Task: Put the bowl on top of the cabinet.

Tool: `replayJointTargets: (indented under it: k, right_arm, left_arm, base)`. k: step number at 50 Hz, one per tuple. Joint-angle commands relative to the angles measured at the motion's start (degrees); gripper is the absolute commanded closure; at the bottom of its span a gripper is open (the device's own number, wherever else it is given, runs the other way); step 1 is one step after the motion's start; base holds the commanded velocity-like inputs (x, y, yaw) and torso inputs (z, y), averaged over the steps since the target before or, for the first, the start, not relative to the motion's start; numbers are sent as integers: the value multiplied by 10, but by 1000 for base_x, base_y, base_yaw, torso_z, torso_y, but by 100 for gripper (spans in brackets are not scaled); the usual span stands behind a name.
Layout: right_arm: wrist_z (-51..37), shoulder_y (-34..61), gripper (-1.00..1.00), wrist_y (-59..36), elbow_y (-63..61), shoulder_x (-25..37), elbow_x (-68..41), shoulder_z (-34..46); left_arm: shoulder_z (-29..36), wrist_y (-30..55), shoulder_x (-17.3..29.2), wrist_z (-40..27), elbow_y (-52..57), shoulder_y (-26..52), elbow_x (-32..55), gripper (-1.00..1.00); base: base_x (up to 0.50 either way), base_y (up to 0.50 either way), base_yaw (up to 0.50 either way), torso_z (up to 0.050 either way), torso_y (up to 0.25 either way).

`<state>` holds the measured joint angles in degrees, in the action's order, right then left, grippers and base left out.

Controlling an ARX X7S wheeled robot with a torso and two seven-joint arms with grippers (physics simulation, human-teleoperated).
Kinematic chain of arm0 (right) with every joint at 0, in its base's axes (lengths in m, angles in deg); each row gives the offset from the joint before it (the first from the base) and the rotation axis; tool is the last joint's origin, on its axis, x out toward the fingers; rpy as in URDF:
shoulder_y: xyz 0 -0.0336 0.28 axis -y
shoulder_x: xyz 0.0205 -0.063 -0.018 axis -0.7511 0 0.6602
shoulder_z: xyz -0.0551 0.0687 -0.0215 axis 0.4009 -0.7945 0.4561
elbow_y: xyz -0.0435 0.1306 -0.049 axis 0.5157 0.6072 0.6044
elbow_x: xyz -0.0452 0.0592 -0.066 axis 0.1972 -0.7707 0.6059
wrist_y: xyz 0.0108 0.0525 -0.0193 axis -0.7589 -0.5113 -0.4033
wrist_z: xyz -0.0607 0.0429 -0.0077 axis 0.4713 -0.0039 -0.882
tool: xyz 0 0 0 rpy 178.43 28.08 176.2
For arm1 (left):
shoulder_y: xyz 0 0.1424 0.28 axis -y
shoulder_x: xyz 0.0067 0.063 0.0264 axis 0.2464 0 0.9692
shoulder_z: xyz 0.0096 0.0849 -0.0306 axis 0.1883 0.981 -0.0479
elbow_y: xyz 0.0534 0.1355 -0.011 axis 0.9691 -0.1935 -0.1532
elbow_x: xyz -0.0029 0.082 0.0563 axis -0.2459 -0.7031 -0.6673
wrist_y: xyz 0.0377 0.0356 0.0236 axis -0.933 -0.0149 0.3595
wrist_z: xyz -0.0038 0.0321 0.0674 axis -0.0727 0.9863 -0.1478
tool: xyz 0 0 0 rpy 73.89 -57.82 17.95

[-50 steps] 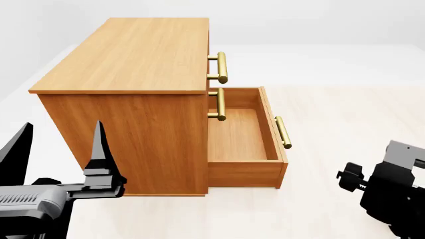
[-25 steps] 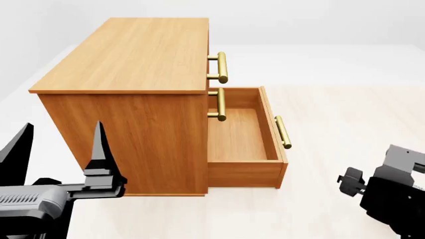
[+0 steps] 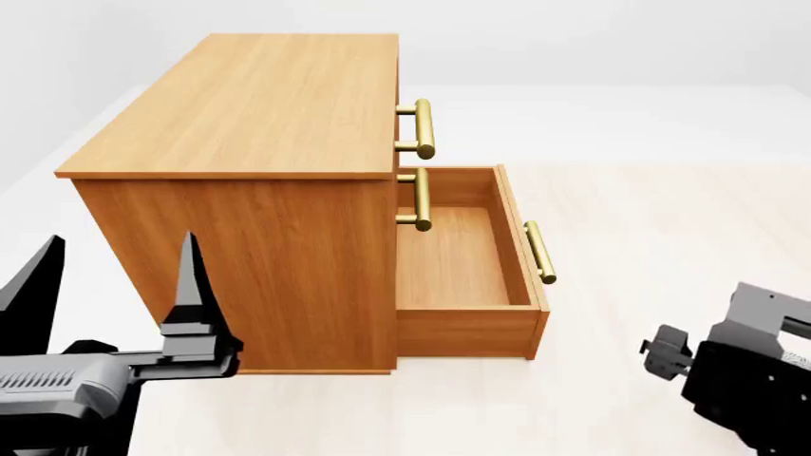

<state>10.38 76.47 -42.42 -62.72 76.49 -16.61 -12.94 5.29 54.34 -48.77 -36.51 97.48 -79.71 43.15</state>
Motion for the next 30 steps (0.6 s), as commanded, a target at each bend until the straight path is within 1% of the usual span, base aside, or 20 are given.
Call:
replayJointTargets:
  k: [1,30]
  right_arm:
    - [1,-1,-100,7,9,-1,3,3]
    - [-8,-6,-100,23,16,1,13,6]
  left_arm:
    - [2,-3,2,-2,-2,0,0,-100]
    - [5,-2,8,-8,1,2,4,-100]
  base:
    - [0,0,0,0,0]
    - [0,0,0,0,0]
